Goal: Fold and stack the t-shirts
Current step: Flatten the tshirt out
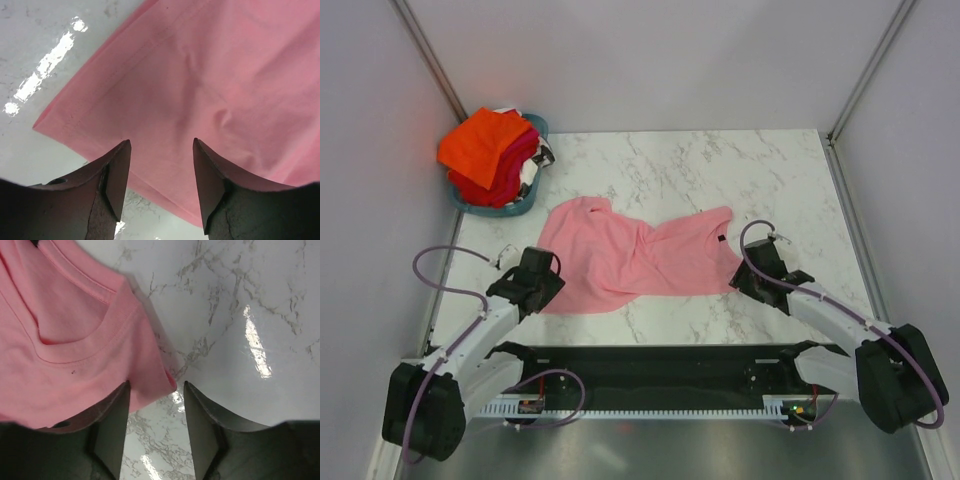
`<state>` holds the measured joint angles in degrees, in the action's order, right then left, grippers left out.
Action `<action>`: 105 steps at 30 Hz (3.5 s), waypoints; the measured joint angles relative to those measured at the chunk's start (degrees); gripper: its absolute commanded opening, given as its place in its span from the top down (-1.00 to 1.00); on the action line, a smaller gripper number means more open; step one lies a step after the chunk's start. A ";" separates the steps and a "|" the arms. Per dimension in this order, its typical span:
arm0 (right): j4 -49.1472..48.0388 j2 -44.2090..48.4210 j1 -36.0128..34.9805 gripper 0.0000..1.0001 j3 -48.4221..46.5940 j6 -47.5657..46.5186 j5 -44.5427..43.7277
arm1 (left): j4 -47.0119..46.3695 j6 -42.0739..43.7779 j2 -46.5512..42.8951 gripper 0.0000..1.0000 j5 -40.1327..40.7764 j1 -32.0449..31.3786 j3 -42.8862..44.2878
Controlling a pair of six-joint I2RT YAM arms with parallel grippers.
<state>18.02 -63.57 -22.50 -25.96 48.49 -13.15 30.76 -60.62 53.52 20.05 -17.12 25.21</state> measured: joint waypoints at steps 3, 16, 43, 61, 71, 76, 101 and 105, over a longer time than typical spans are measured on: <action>-0.81 -1.84 0.00 0.30 -0.15 0.37 0.15 | 0.66 -1.18 0.09 -0.18 -0.79 1.25 -0.37; 1.22 -1.90 0.00 0.94 -2.93 0.79 0.35 | 6.86 -8.11 -2.36 -0.24 2.43 2.67 -2.14; 2.80 4.68 0.00 1.00 -4.52 2.38 -0.92 | 19.98 -15.06 -3.67 -0.33 10.56 5.68 4.22; 2.16 12.94 0.00 1.00 -4.39 2.69 -1.36 | 18.12 -16.02 7.43 -0.02 10.60 7.41 5.81; 2.16 13.18 0.00 1.00 -4.04 2.51 -1.55 | 17.11 -18.62 11.43 0.55 9.33 7.41 5.79; 2.16 12.83 0.00 1.00 -4.04 2.51 -1.53 | 16.20 -20.35 13.88 0.96 9.16 7.41 5.81; -6.47 -18.97 1.62 -0.33 -31.15 -9.27 1.99 | 12.37 -19.63 -0.96 0.95 7.78 7.69 11.98; -6.54 -6.80 1.68 -0.02 -17.59 -11.06 3.10 | 12.09 -19.61 -0.90 0.95 7.80 7.69 11.98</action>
<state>11.49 -70.37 -20.82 -43.55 37.43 -10.04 42.85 -80.23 52.62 27.86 -9.43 37.19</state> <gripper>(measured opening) 0.561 0.027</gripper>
